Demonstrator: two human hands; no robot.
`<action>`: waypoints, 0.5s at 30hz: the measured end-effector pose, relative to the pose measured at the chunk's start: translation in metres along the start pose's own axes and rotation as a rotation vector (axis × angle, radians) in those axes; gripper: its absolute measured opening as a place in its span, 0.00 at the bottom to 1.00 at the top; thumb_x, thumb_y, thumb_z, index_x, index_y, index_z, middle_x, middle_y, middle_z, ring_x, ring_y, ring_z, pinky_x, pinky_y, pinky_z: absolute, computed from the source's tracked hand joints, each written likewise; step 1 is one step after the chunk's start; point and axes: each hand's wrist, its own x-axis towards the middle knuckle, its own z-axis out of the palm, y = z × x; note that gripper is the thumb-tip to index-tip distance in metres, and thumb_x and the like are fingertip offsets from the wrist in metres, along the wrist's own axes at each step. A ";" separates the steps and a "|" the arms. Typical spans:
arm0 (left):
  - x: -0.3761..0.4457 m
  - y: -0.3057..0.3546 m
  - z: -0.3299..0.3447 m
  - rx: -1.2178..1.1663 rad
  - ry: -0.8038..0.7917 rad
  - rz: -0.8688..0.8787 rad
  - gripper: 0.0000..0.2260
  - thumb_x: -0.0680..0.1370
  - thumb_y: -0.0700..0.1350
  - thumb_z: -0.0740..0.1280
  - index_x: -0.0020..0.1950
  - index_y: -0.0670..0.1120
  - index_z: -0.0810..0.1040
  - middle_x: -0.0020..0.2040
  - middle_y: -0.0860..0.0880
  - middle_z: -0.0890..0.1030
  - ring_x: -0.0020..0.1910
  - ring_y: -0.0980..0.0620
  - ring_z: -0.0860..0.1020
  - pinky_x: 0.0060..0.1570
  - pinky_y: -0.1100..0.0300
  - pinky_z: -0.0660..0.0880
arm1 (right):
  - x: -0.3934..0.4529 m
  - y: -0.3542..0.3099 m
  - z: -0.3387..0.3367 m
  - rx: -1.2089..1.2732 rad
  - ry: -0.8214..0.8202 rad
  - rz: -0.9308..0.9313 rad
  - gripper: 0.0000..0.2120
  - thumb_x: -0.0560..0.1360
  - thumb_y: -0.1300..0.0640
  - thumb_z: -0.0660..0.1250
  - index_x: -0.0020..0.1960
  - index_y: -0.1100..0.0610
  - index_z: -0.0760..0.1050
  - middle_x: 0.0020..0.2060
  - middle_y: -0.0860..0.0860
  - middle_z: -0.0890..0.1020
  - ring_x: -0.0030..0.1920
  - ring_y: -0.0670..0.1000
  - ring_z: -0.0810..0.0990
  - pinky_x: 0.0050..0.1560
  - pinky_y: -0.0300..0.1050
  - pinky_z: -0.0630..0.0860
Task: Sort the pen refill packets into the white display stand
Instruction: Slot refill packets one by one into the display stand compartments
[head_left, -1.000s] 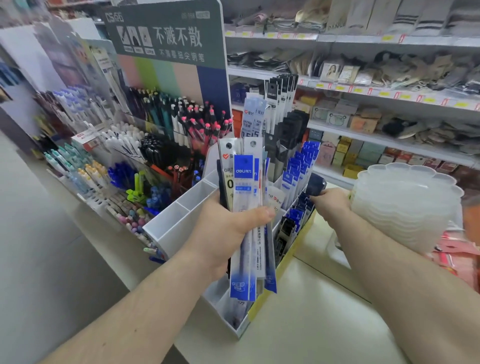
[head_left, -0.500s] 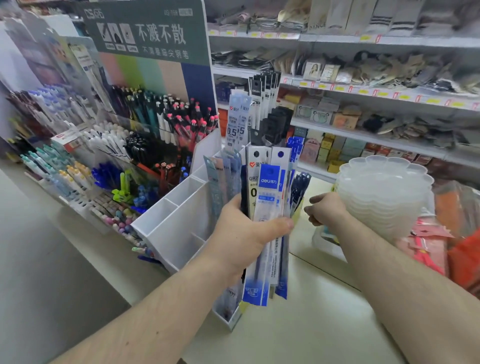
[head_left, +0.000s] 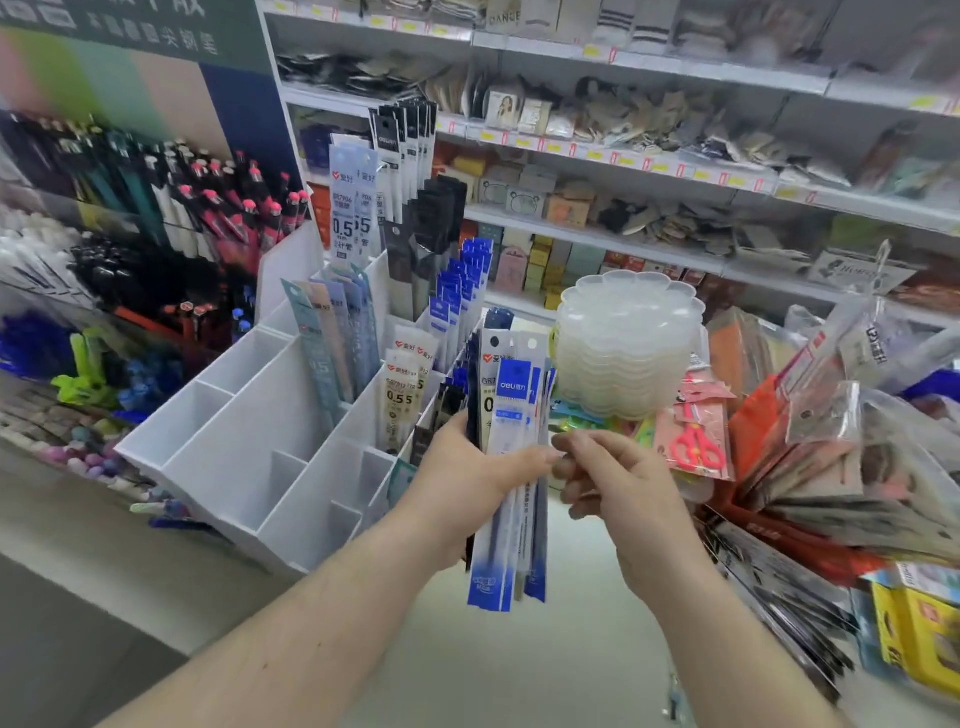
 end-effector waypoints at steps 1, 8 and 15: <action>0.002 -0.003 0.003 -0.023 -0.018 -0.025 0.18 0.71 0.43 0.77 0.59 0.47 0.79 0.48 0.49 0.86 0.48 0.51 0.85 0.52 0.50 0.81 | -0.011 0.006 0.002 -0.060 -0.034 -0.007 0.06 0.80 0.56 0.66 0.48 0.54 0.82 0.35 0.48 0.81 0.33 0.46 0.76 0.34 0.39 0.73; 0.006 -0.018 0.016 -0.136 -0.066 -0.235 0.29 0.61 0.56 0.76 0.59 0.46 0.79 0.48 0.45 0.86 0.48 0.45 0.85 0.51 0.45 0.82 | -0.041 0.026 0.011 -0.525 0.079 -0.092 0.30 0.62 0.44 0.80 0.59 0.40 0.71 0.45 0.41 0.75 0.45 0.39 0.73 0.45 0.35 0.71; 0.005 -0.025 0.018 -0.185 -0.165 -0.335 0.14 0.76 0.41 0.72 0.60 0.44 0.79 0.51 0.40 0.85 0.47 0.41 0.84 0.50 0.46 0.81 | -0.033 0.025 0.007 -0.475 0.073 -0.045 0.10 0.71 0.50 0.76 0.46 0.45 0.76 0.30 0.44 0.80 0.30 0.41 0.76 0.36 0.42 0.78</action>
